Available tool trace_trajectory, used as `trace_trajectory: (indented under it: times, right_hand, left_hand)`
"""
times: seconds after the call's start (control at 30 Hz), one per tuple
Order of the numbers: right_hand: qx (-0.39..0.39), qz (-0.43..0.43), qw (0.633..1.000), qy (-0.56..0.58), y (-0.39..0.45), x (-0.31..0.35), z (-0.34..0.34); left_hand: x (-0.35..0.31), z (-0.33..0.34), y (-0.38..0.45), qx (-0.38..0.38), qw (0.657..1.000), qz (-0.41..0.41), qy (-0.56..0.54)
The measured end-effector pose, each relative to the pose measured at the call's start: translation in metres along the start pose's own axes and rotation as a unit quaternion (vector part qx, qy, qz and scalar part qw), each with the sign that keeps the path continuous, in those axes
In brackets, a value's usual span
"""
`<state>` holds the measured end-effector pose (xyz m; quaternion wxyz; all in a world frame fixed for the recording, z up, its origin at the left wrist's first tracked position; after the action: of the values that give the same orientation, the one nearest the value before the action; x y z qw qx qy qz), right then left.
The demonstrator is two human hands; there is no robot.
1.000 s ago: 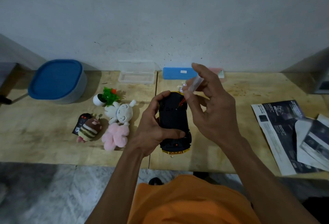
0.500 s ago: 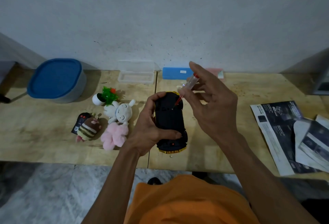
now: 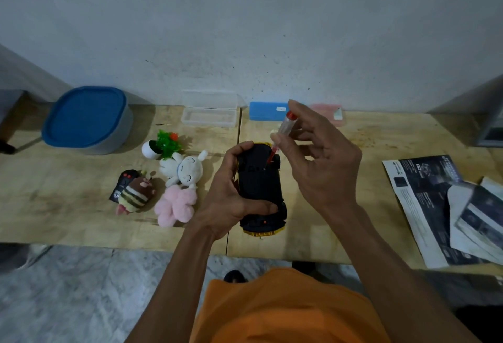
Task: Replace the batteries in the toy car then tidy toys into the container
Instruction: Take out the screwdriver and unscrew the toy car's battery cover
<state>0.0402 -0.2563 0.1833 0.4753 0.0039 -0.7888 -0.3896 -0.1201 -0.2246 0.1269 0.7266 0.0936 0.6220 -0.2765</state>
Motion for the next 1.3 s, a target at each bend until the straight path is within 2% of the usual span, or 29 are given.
trace_trajectory:
  times: [0.43, 0.6, 0.73, 0.8, 0.93, 1.0, 1.3]
  right_hand:
    - [0.057, 0.065, 0.996, 0.027, -0.013, 0.003, 0.008]
    - [0.100, 0.152, 0.980, 0.077, -0.014, 0.008, 0.018]
    - [0.092, 0.192, 0.972, 0.100, -0.011, 0.012, 0.023]
    - [0.135, 0.225, 0.962, 0.076, -0.010, 0.012, 0.024]
    - [0.302, 0.246, 0.921, -0.009, -0.019, 0.007, 0.028]
    - [0.357, 0.261, 0.895, -0.048, -0.025, 0.005, 0.030]
    - [0.419, 0.251, 0.868, -0.087, -0.031, 0.013, 0.040]
  left_hand:
    - [0.010, -0.012, -0.015, 0.034, 0.999, -0.024, -0.003]
    - [0.012, -0.018, -0.020, 0.046, 0.999, -0.021, -0.001]
    - [0.015, -0.023, -0.023, 0.050, 0.999, -0.019, -0.006]
    - [0.016, -0.026, -0.025, 0.051, 0.998, -0.021, -0.013]
    - [0.016, -0.030, -0.029, 0.052, 0.998, -0.014, -0.014]
    - [0.015, -0.033, -0.031, 0.055, 0.998, -0.012, -0.017]
    - [0.019, -0.043, -0.038, 0.063, 0.998, -0.014, -0.014]
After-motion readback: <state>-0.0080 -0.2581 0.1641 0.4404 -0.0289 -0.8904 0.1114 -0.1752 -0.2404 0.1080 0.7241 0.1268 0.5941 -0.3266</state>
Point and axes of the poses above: each hand's wrist, its own y-axis towards the middle knuckle, its own z-axis out of the palm, x = y × z, the point moved 1 cm from there along y, towards the middle knuckle, and after that the axes turned 1 degree about -x, right-handed, at the moved point
